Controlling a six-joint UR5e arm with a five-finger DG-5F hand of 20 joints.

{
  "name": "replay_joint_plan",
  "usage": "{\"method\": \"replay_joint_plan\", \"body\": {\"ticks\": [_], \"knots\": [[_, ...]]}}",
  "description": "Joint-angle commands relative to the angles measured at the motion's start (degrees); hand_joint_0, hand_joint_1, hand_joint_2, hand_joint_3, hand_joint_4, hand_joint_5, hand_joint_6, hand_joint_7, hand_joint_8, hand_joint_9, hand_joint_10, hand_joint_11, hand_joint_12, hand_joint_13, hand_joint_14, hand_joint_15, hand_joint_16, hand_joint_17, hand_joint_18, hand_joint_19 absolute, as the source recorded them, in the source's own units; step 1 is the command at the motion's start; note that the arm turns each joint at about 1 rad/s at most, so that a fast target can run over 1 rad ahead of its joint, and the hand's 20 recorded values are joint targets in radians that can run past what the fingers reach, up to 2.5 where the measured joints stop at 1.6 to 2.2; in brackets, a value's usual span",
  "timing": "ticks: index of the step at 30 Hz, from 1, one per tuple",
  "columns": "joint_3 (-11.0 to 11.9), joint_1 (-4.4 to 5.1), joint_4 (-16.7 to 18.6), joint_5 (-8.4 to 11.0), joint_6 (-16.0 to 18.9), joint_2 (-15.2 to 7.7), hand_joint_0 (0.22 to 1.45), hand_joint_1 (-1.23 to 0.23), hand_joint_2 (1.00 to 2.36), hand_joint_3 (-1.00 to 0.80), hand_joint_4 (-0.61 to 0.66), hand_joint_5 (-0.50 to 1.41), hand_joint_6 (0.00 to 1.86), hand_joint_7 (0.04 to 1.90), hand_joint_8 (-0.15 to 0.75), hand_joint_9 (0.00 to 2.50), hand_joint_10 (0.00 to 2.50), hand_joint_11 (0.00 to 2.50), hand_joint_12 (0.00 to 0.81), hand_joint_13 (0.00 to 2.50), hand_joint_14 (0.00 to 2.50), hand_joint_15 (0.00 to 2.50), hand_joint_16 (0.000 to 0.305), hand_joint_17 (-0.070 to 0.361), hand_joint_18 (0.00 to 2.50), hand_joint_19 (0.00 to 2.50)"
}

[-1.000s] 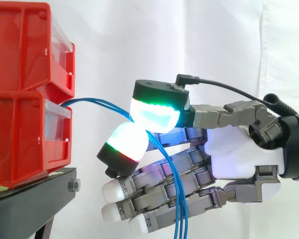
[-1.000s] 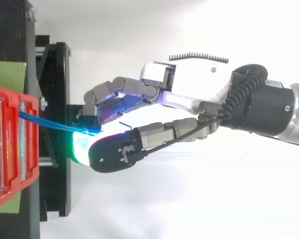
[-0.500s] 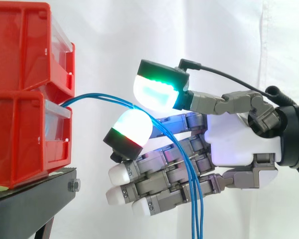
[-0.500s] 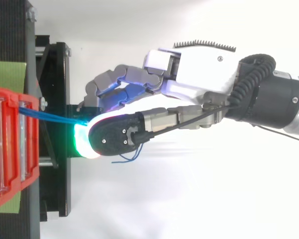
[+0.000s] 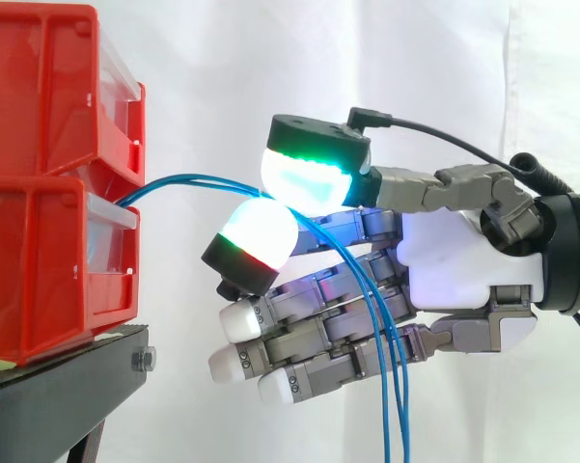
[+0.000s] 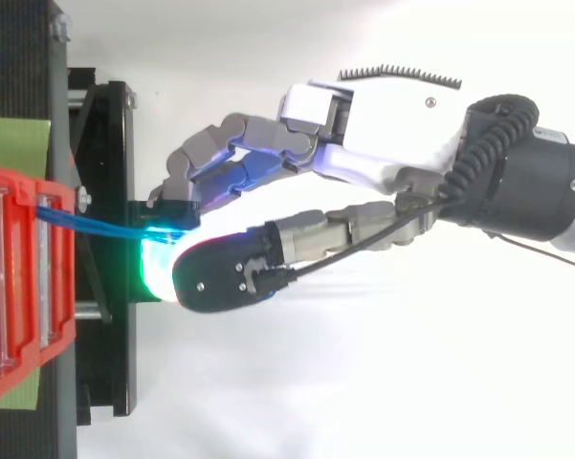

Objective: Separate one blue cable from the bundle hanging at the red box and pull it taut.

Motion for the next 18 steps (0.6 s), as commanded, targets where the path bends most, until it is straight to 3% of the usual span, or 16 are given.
{"method": "replay_joint_plan", "body": {"ticks": [1,7,11,15,18], "knots": [[0.07,-0.04,0.0,0.0,0.0,0.03,0.7,-0.77,1.0,-0.46,0.15,-0.22,0.85,0.87,0.291,0.81,0.02,0.61,0.258,0.5,0.0,0.12,0.032,0.073,0.45,0.22],[0.07,-0.04,-0.09,0.0,-0.35,0.03,0.61,-0.75,1.0,-0.5,0.16,-0.22,0.86,0.87,0.29,0.83,0.02,0.62,0.255,0.52,0.0,0.13,0.031,0.071,0.46,0.23],[-0.02,-0.04,-0.09,0.0,-0.35,0.03,0.51,-0.58,1.0,-0.5,0.2,-0.21,0.86,0.84,0.318,0.85,0.02,0.61,0.272,0.54,0.01,0.13,0.035,0.078,0.48,0.23],[-0.02,-0.04,-0.7,0.0,-0.97,0.99,0.56,-0.38,1.0,-0.5,0.18,-0.2,0.84,0.89,0.319,0.86,0.02,0.6,0.267,0.54,0.01,0.14,0.033,0.075,0.47,0.26],[-0.02,-0.04,-1.4,0.0,-2.11,1.52,0.63,-0.41,1.01,-0.42,0.16,-0.21,0.86,0.92,0.322,0.91,0.02,0.68,0.269,0.57,0.01,0.17,0.033,0.075,0.48,0.28]]}}
